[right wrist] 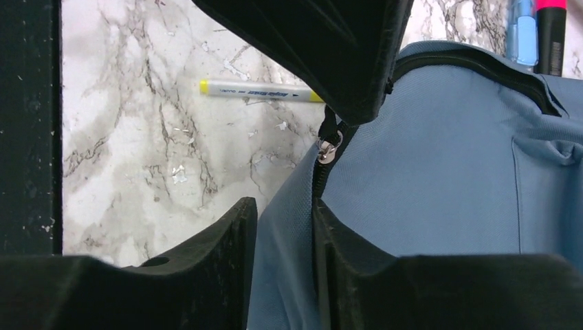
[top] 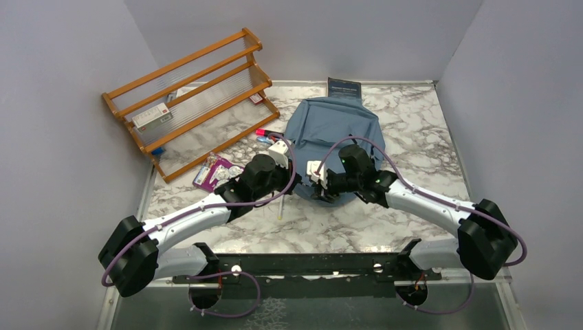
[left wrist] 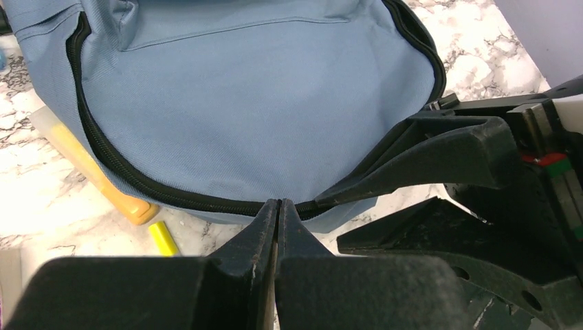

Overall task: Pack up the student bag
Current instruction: Unzip the student bag at the center of the board.

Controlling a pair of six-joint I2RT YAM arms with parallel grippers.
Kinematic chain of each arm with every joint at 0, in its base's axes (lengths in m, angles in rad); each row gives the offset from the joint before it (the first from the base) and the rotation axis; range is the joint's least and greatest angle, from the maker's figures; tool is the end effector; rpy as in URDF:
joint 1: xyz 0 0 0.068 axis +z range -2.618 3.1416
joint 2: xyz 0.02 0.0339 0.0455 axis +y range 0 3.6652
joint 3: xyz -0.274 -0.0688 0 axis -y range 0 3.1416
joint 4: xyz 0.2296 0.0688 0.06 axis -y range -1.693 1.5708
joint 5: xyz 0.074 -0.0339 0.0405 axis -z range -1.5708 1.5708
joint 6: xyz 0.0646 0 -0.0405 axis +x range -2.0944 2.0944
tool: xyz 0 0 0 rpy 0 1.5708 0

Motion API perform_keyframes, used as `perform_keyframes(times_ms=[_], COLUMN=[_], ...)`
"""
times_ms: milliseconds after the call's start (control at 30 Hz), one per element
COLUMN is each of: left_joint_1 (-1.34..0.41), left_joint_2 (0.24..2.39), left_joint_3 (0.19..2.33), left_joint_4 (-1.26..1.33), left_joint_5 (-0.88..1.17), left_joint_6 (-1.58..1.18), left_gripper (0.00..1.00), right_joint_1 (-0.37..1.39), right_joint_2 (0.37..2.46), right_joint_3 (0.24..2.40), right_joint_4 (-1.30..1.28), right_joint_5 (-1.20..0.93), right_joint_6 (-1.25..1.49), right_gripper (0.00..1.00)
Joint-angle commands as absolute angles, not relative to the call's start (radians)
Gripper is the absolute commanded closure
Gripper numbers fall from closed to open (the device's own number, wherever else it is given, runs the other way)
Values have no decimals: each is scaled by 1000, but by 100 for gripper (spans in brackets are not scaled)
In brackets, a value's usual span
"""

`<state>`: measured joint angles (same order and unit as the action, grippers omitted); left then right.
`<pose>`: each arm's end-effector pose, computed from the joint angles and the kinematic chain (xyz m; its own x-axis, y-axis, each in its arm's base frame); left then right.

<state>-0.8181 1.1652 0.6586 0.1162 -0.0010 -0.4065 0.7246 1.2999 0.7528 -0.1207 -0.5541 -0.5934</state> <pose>0.1846 -0.1970 0.2536 -0.5273 -0.0154 -0.8495 0.5669 0.7383 -0.3653 0.1835 0.2079 0.2295 0.1038 -0.5432 -0.8332 -0.9830 0.0713 -0.1689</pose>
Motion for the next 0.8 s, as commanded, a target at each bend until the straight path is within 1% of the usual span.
perform_keyframes(times_ms=[0,67,167,200,433,567,767], left_joint_1=[-814,-813,-814,-813,-793,-749,-641], left_joint_2=[1162,1161,1165,1165,1185,1207,1271], left_joint_3=[680,680,683,684,725,769,831], left_joint_4=[129,129,126,126,88,53,56], left_joint_5=[-15,-19,-38,-44,-128,-184,-130], left_joint_6=[-418,-423,-435,-438,-459,-460,-417], left_gripper=[100,100,100,100,100,100,100], right_joint_1=[727,727,727,727,727,727,727], right_joint_2=[1304,1298,1288,1285,1225,1214,1207], right_joint_3=[763,762,766,768,777,846,906], right_joint_4=[-143,-146,-167,-176,-290,-423,-587], right_joint_5=[-532,-521,-498,-485,-428,-378,-279], right_joint_6=[-600,-598,-590,-586,-552,-552,-511], right_gripper=[66,75,95,99,99,99,99])
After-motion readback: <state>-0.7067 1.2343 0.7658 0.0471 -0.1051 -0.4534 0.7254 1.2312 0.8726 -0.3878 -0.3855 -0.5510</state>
